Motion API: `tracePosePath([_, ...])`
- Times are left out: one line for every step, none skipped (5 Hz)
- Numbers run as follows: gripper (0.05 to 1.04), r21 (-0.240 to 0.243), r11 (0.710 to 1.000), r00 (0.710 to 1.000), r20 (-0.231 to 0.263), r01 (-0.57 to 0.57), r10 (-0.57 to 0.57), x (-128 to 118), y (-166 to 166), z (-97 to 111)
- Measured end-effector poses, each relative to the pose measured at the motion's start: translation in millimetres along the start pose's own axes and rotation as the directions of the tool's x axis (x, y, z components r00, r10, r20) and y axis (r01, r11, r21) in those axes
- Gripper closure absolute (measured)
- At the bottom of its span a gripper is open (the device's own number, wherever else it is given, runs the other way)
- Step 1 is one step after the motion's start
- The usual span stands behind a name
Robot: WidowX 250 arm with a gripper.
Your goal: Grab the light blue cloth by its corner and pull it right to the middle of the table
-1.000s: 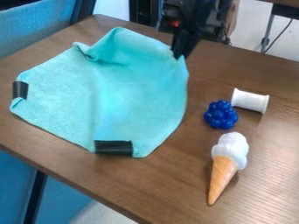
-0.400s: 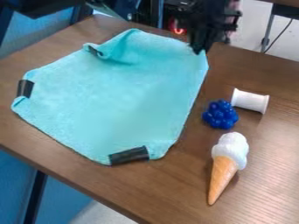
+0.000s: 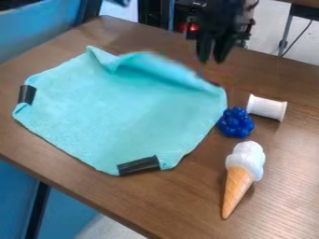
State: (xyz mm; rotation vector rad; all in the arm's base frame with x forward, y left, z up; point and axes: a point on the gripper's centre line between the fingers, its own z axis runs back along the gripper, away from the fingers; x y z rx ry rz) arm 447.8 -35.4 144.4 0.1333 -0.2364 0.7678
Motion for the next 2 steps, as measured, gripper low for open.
tracePosePath([0.235,-0.007,1.000,0.998,0.054,0.026,-0.025,-4,5,-2])
tracePosePath([0.077,-0.052,0.996,0.993,0.099,0.072,-0.067,-10,13,12])
